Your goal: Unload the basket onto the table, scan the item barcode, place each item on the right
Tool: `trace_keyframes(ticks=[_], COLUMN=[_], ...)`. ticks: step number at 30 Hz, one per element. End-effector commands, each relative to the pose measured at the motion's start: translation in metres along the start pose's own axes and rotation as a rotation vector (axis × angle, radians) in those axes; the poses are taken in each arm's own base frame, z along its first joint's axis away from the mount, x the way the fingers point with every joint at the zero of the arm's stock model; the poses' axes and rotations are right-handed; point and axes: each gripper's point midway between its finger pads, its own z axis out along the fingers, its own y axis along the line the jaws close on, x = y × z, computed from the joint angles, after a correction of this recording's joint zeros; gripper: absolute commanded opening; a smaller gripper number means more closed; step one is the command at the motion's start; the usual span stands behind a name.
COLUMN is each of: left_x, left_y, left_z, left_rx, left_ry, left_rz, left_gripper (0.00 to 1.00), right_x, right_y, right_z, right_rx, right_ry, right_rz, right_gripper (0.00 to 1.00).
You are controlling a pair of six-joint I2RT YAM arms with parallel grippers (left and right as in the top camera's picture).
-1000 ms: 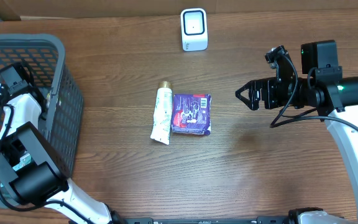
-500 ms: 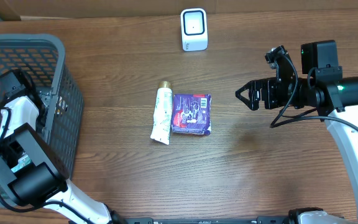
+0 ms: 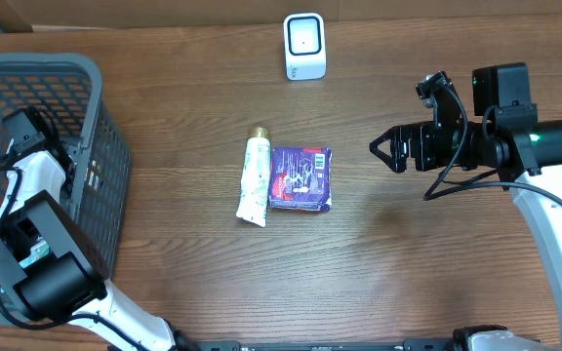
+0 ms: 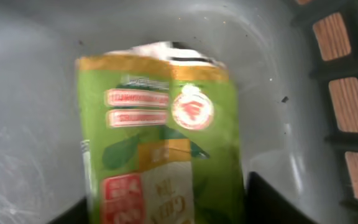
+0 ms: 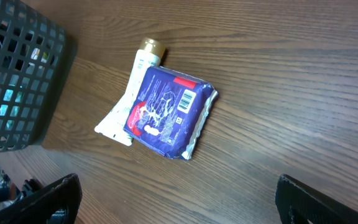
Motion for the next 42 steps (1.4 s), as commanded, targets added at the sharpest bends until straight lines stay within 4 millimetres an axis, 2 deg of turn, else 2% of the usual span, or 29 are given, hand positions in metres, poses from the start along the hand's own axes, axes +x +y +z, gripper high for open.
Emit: trace_keyframes(ticks=[1, 2, 8, 10, 13, 16, 18, 20, 25, 29, 33, 36, 38, 42], left_x=[0.057, 0.058, 0.063, 0.056, 0.038, 0.015, -0.001, -0.019, -0.050, -0.056, -0.042, -0.015, 0.013, 0.088], left_y=[0.019, 0.019, 0.003, -0.005, -0.020, -0.044, -0.062, -0.073, -0.078, -0.071, -0.070, -0.084, -0.096, -0.115], left_z=[0.031, 0.030, 0.020, 0.011, -0.014, -0.056, -0.096, -0.135, -0.236, -0.298, -0.337, -0.353, -0.355, -0.342], left_rx=[-0.043, -0.045, 0.048, 0.082, 0.139, 0.262, 0.370, 0.439, 0.576, 0.647, 0.683, 0.721, 0.747, 0.765], left_ry=[0.179, 0.184, 0.239, 0.230, 0.188, 0.122, 0.062, -0.017, -0.219, -0.329, -0.413, -0.424, -0.394, -0.242], left_rz=[0.022, 0.026, 0.089, 0.098, 0.092, 0.151, 0.213, 0.242, 0.243, 0.250, 0.399, 0.558, 0.680, 0.926], left_gripper=[0.21, 0.04, 0.04, 0.04, 0.04, 0.04, 0.04, 0.04, 0.04, 0.04, 0.04, 0.04, 0.04, 0.04], right_x=[0.001, 0.001, 0.001, 0.001, 0.001, 0.001, 0.001, 0.001, 0.000, 0.000, 0.000, 0.000, 0.000, 0.000], right_y=[0.001, 0.001, 0.001, 0.001, 0.001, 0.001, 0.001, 0.001, 0.001, 0.001, 0.001, 0.001, 0.001, 0.001], right_z=[0.001, 0.001, 0.001, 0.001, 0.001, 0.001, 0.001, 0.001, 0.001, 0.001, 0.001, 0.001, 0.001, 0.001], right_rx=[0.000, 0.000, 0.000, 0.000, 0.000, 0.000, 0.000, 0.000, 0.000, 0.000, 0.000, 0.000, 0.000, 0.000], right_ry=[0.000, 0.000, 0.000, 0.001, 0.001, 0.000, 0.000, 0.000, -0.003, -0.003, -0.003, -0.002, -0.002, -0.003], right_rz=[-0.002, -0.002, -0.002, -0.002, -0.002, -0.002, -0.002, -0.002, -0.004, -0.004, -0.004, -0.004, -0.004, -0.004], right_gripper=[1.00, 1.00, 1.00, 1.00, 1.00, 1.00, 1.00, 1.00, 1.00, 1.00, 1.00, 1.00, 1.00, 1.00])
